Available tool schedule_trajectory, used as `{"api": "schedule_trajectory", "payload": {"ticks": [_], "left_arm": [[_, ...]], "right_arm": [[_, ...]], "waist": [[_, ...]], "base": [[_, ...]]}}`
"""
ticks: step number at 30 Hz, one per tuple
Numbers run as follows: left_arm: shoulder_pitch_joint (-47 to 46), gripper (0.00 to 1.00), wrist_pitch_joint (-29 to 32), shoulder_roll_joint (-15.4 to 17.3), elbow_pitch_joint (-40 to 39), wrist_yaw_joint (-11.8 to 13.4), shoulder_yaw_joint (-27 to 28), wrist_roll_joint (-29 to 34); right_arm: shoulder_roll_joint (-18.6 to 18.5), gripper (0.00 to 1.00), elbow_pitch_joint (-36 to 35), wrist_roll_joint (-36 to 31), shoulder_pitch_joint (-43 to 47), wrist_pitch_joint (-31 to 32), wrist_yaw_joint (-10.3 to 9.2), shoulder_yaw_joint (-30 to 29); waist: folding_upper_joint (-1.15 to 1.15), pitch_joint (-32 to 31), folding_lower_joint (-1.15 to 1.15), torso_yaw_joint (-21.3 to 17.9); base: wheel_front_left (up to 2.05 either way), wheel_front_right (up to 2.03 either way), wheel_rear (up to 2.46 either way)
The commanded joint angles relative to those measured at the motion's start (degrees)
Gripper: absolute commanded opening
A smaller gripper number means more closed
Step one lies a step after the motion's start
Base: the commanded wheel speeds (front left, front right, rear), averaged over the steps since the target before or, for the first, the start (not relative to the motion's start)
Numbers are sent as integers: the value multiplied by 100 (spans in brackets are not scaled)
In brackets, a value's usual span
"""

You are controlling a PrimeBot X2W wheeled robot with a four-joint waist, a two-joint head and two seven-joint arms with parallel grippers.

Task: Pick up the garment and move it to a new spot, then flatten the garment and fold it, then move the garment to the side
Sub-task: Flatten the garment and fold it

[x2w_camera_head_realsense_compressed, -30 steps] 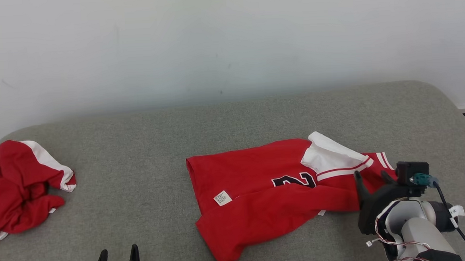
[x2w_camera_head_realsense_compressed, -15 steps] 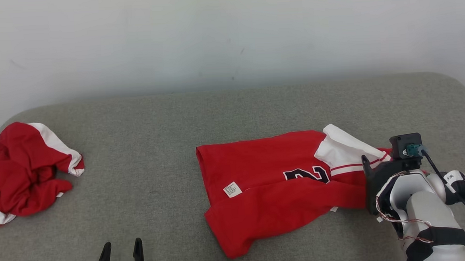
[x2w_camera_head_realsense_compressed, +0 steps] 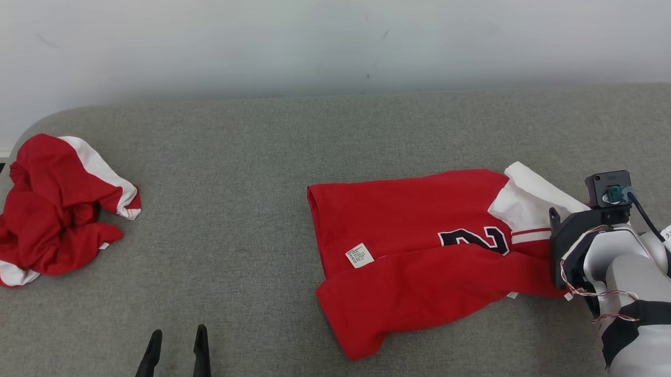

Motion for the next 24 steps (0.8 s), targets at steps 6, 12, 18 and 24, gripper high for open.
{"api": "schedule_trajectory", "payload": {"ticks": [6, 12, 18, 24], "left_arm": [[-96, 100, -3, 3, 12, -9, 28, 52], [3, 100, -3, 4, 61, 39, 58, -9], [146, 100, -4, 4, 84, 103, 47, -43], [314, 100, -3, 3, 36, 173, 80, -92]], "right_arm": [[-9, 0, 168, -130, -112, -244, -12, -185], [76, 0, 239, -80, 9, -726, -12, -256], [182, 0, 51, 311, 400, -1246, -13, -178], [236, 0, -601, 780, 1165, -1401, -13, -76]], "waist": [[0, 98, 0, 46], [0, -75, 0, -127], [0, -332, 0, -299], [0, -544, 0, -504]], "base": [[0, 0, 0], [0, 0, 0], [0, 0, 0], [0, 0, 0]]}}
